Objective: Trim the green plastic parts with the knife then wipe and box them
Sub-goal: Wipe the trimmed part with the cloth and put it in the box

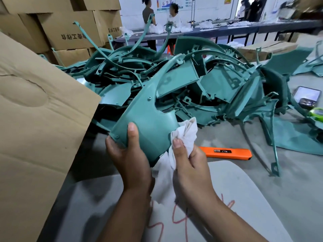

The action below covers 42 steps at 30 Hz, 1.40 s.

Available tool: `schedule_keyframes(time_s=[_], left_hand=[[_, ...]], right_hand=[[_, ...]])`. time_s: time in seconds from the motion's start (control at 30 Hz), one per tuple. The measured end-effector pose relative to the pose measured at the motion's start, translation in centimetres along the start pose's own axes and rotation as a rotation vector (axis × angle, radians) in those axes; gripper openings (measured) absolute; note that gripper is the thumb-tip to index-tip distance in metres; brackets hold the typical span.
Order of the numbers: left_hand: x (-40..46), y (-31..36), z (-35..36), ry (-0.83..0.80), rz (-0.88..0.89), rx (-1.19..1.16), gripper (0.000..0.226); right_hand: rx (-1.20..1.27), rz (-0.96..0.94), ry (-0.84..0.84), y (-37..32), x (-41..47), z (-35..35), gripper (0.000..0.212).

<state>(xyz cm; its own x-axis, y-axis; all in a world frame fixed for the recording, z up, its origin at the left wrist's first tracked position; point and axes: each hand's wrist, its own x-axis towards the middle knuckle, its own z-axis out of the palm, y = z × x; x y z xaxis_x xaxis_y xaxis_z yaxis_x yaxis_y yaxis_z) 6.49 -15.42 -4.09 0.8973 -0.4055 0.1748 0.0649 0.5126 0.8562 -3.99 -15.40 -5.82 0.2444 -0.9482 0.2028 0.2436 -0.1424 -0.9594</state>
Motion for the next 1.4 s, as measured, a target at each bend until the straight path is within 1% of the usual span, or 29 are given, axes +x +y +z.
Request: schedule_keyframes(time_s=[0.07,0.13,0.17,0.23,0.3,0.33,0.37,0.4,0.47,0.5,0.53,0.57,0.6,0.67,0.7,0.77,0.8,0.87,0.97,1.03,1.07,1.13,1.17,1.2,1.23,1.3,1.33,1.37,1.4], left_hand=[[0.5,-0.1,-0.3,0.010,0.003,-0.010,0.009],[0.7,0.0,-0.4,0.022,-0.019,-0.026,0.021],[0.7,-0.1,-0.3,0.024,-0.042,-0.034,0.026],[0.6,-0.3,-0.2,0.025,-0.086,-0.067,0.029],[0.3,-0.6,0.2,0.017,-0.108,-0.082,0.028],[0.3,-0.7,0.3,0.013,-0.109,-0.080,0.028],[0.2,-0.8,0.3,0.003,-0.101,-0.072,0.026],[0.3,-1.0,0.1,-0.009,-0.074,-0.042,0.022],[0.4,-0.3,0.0,-0.043,0.048,0.044,0.015],[0.6,0.1,0.0,-0.050,0.109,0.073,0.016],[0.9,0.1,-0.2,-0.033,0.149,0.075,0.019],[1.4,-0.1,-0.4,0.007,0.144,0.053,0.020],[1.8,-0.4,-0.4,0.056,0.107,0.029,0.018],[2.1,-1.1,-0.3,0.104,-0.001,0.031,0.032],[2.0,-1.5,-0.2,0.088,-0.043,0.069,0.038],[1.6,-1.7,0.1,0.032,-0.133,0.086,0.053],[1.4,-1.8,0.2,0.011,-0.185,0.061,0.058],[1.3,-2.2,0.3,0.011,-0.265,-0.001,0.049],[0.7,-1.8,0.5,0.033,-0.383,-0.151,0.023],[0.1,-1.1,0.9,-0.041,-0.434,-0.213,0.021],[-0.2,-0.7,1.2,-0.099,-0.425,-0.194,0.023],[-0.6,-0.1,1.3,-0.212,-0.269,-0.015,0.030],[-0.4,0.2,1.0,-0.254,-0.153,0.095,0.033],[0.1,0.4,0.4,-0.292,-0.059,0.175,0.035],[0.9,0.6,-0.2,-0.359,-0.025,0.223,0.033],[2.2,1.5,-1.3,-0.545,-0.117,0.209,0.028],[2.5,1.8,-1.8,-0.630,-0.196,0.169,0.026],[2.6,1.9,-2.0,-0.675,-0.248,0.133,0.024],[2.6,2.0,-1.9,-0.659,-0.240,0.112,0.023]], right_hand=[[0.053,0.060,0.021,-0.1,-0.2,0.3,0.044],[0.108,0.108,0.013,-0.4,-0.3,0.4,0.055],[0.182,0.131,0.014,-0.5,-0.5,0.4,0.059],[0.411,0.222,0.048,-0.8,-0.6,0.2,0.054],[0.554,0.310,0.104,-1.1,-0.4,0.0,0.065],[0.568,0.324,0.136,-1.2,-0.4,-0.1,0.069],[0.542,0.307,0.185,-1.2,-0.2,-0.2,0.067],[0.461,0.243,0.245,-1.2,-0.1,-0.5,0.058],[0.166,0.020,0.361,-1.4,0.4,-1.3,0.040],[0.074,-0.051,0.400,-1.2,0.8,-2.0,0.035],[0.052,-0.042,0.419,-1.0,1.2,-2.6,0.032],[0.069,0.045,0.414,-0.9,1.6,-2.8,0.029],[0.109,0.179,0.360,-0.6,1.6,-2.9,0.024],[0.248,0.385,0.193,-0.1,1.6,-2.6,0.021],[0.257,0.405,0.082,0.1,1.4,-2.3,0.026],[0.176,0.308,-0.140,0.5,0.9,-1.7,0.035],[0.098,0.218,-0.196,0.5,0.7,-1.6,0.030],[-0.017,0.054,-0.196,0.7,0.7,-1.5,0.020],[-0.198,-0.064,-0.112,0.9,0.9,-1.3,0.018],[-0.354,-0.172,0.005,0.7,1.0,-1.4,0.021],[-0.407,-0.248,0.059,0.3,1.1,-1.6,0.024],[-0.489,-0.367,0.116,-0.4,1.5,-2.4,0.038],[-0.508,-0.389,0.106,-0.9,2.0,-3.2,0.042],[-0.518,-0.390,0.049,-1.3,2.5,-4.2,0.044],[-0.520,-0.374,-0.053,-1.7,2.9,-5.3,0.047],[-0.498,-0.305,-0.249,-2.2,3.4,-7.0,0.054],[-0.466,-0.268,-0.280,-2.3,3.4,-7.3,0.056],[-0.410,-0.247,-0.247,-2.3,3.2,-7.3,0.056],[-0.307,-0.206,-0.156,-2.3,3.0,-7.0,0.055]])
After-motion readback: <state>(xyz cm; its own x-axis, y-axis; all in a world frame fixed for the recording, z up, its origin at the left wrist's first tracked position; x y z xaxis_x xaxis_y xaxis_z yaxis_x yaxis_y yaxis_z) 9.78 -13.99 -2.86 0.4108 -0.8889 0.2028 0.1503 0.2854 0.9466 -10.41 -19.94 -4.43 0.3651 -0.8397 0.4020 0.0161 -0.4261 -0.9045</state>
